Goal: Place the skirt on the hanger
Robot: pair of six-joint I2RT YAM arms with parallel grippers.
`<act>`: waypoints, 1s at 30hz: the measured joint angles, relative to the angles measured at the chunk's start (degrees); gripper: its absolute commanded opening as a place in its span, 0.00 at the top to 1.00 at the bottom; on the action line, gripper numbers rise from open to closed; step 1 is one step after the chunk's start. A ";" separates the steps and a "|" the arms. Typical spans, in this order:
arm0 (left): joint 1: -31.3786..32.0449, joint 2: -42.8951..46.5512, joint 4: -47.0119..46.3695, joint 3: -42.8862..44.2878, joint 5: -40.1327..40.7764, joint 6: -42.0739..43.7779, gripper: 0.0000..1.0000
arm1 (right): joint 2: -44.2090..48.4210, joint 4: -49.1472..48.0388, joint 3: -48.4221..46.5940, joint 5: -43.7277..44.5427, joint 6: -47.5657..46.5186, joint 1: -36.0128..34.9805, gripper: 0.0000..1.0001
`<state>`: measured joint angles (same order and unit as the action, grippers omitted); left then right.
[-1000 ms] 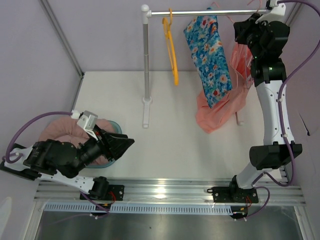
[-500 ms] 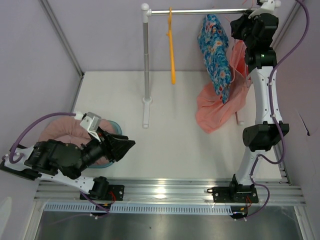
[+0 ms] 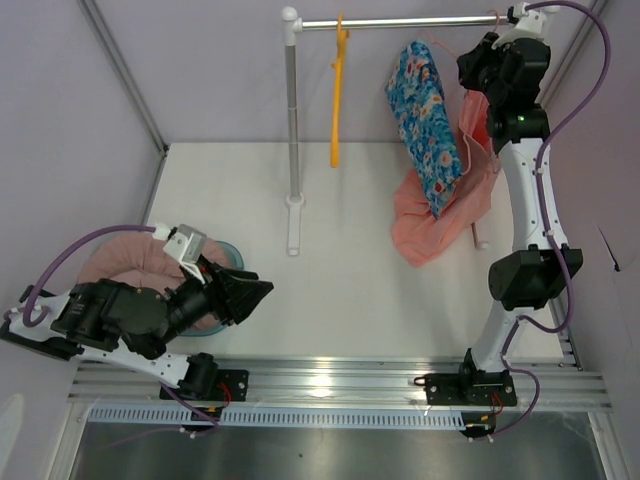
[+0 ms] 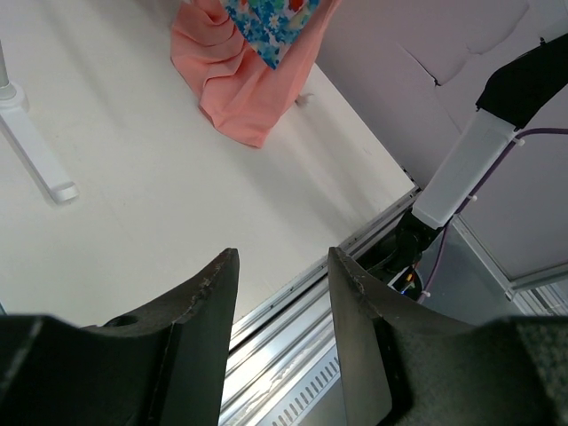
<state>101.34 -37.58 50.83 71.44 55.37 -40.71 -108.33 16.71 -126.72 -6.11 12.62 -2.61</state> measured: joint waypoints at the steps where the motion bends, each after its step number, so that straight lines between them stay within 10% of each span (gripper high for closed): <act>1: 0.00 -0.04 0.00 0.00 0.00 -0.09 0.49 | 0.26 0.02 0.31 0.02 0.20 0.00 0.78; 11: 0.00 -0.07 0.11 0.00 0.39 -1.33 0.48 | 4.92 -0.46 7.04 0.26 1.90 0.09 0.39; 30: -7.76 -3.45 2.80 0.81 2.01 0.74 0.41 | 22.71 2.73 21.86 1.70 9.03 1.05 0.20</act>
<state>93.58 -41.04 53.63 72.25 57.39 -39.97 -85.62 19.44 -104.86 -4.40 21.65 -1.56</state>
